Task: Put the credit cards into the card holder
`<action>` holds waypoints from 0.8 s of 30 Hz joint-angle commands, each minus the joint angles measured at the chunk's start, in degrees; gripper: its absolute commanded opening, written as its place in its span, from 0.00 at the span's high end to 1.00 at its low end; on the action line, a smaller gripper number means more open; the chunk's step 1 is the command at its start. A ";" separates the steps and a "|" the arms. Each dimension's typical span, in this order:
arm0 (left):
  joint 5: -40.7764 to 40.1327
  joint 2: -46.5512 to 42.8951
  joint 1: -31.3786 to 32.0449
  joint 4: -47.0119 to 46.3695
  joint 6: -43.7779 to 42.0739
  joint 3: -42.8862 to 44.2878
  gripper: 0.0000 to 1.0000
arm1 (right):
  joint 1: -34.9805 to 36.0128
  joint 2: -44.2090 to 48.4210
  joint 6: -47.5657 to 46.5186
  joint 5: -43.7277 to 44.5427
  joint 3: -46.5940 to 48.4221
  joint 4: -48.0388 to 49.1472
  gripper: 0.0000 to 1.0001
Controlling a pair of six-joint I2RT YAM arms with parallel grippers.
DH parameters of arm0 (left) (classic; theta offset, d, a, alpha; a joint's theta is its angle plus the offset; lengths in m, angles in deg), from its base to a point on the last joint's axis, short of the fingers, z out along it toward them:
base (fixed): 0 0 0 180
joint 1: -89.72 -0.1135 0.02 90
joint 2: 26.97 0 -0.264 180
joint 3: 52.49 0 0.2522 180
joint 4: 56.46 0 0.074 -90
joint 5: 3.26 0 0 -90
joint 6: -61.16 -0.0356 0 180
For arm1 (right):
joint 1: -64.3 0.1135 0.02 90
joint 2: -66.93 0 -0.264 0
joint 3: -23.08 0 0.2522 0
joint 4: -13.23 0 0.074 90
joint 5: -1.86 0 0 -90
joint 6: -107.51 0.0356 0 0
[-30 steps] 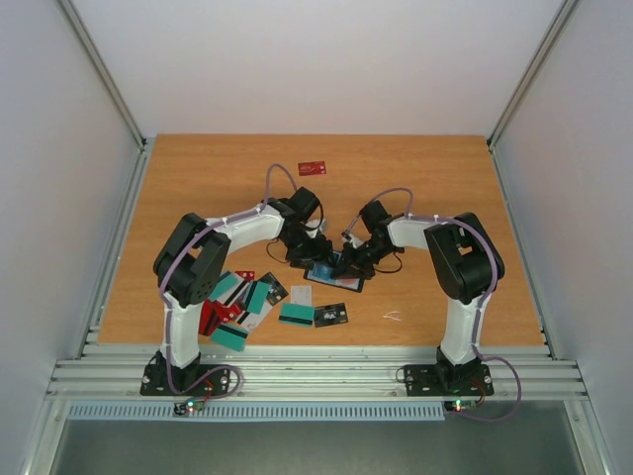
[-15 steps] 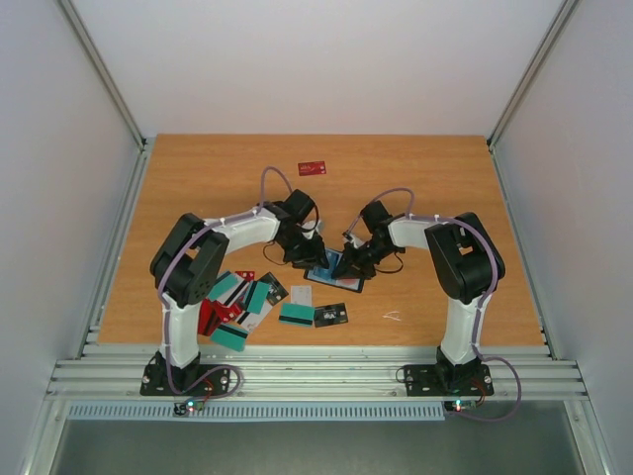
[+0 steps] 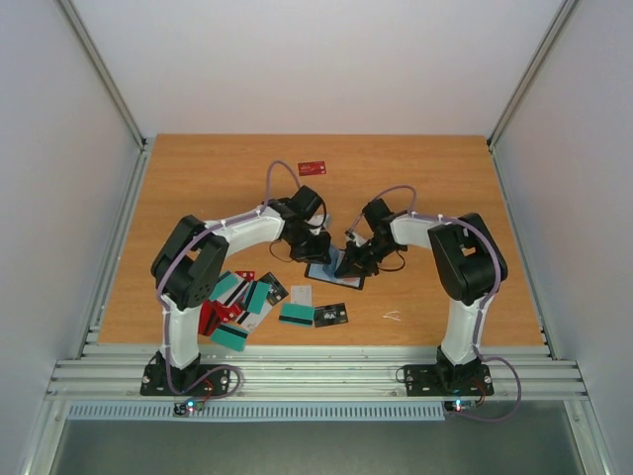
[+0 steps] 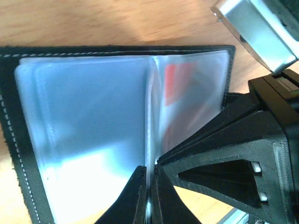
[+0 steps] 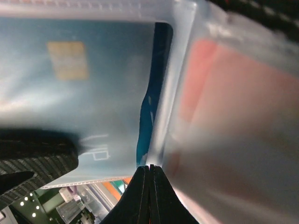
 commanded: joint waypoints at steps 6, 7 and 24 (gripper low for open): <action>-16.37 3.50 4.22 18.06 -3.55 14.01 0.95 | -3.28 14.04 -1.19 6.96 1.04 -9.33 0.95; -18.79 4.35 4.82 19.96 -4.08 15.87 0.95 | -3.81 15.85 -1.22 8.07 0.81 -10.60 0.95; -45.45 20.89 15.27 44.77 5.18 41.80 0.87 | -8.82 46.71 -0.02 15.40 -8.49 -27.32 0.90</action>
